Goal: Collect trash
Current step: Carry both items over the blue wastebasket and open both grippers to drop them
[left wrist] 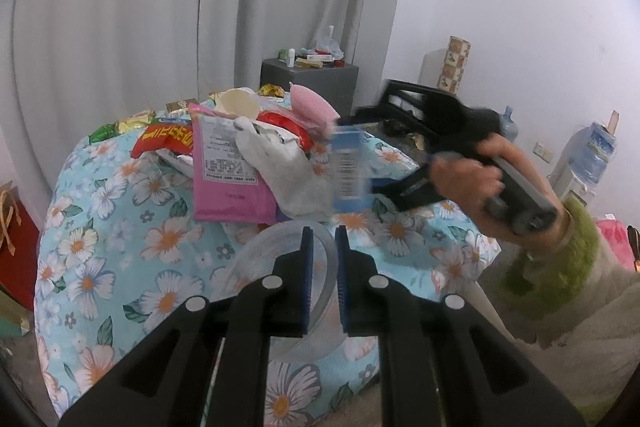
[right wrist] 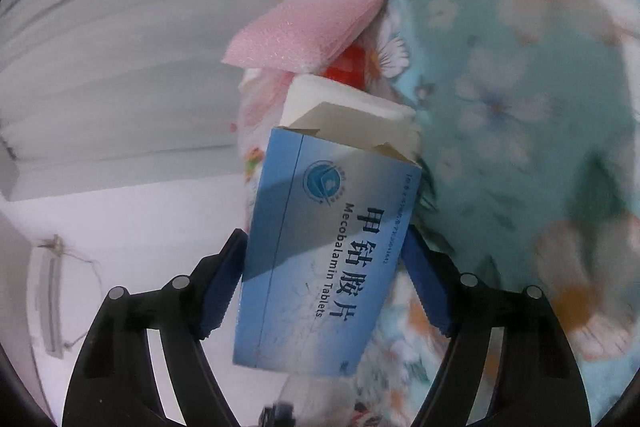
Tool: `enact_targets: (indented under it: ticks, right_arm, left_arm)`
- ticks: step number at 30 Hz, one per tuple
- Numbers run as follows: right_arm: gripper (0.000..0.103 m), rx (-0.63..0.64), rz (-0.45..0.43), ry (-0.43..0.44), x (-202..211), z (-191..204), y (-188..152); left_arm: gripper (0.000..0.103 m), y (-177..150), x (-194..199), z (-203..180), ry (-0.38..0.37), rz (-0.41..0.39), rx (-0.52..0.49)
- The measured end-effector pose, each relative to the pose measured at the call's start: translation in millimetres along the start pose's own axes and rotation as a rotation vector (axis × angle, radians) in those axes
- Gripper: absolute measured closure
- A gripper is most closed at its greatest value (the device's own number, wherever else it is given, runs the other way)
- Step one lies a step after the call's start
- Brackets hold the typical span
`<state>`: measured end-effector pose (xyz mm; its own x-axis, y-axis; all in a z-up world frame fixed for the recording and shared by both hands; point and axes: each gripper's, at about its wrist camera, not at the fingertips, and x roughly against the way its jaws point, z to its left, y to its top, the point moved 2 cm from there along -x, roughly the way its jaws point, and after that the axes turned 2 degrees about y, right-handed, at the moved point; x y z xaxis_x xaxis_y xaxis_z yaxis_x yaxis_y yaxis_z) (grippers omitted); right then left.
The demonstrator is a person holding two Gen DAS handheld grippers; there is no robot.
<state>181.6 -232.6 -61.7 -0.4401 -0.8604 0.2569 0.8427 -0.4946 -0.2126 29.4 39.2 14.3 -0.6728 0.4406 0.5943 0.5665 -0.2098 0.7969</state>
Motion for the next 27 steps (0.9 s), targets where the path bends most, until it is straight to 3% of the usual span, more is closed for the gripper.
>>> enact_targets:
  ticks: [9,11,14,19,22,27]
  right_arm:
    - [0.031,-0.051,0.034,0.221,84,-51,-23]
    - [0.031,-0.063,0.013,0.261,106,-62,-22]
    - [0.031,-0.047,-0.091,0.294,148,-70,-30]
    - [0.031,-0.041,-0.356,0.277,259,-100,-10]
    - [0.031,-0.092,-0.515,0.224,322,-135,9]
    - [0.030,-0.215,-0.638,0.160,403,-210,35]
  left_arm:
    - [0.093,44,-20,-26,-0.081,-0.002,-0.027]
    - [0.093,60,-34,-43,-0.142,0.013,-0.028]
    - [0.093,86,-62,-79,-0.264,0.045,-0.041]
    - [0.093,136,-134,-192,-0.470,0.191,-0.170]
    - [0.093,150,-188,-276,-0.505,0.264,-0.305]
    - [0.093,138,-288,-387,-0.533,0.369,-0.416]
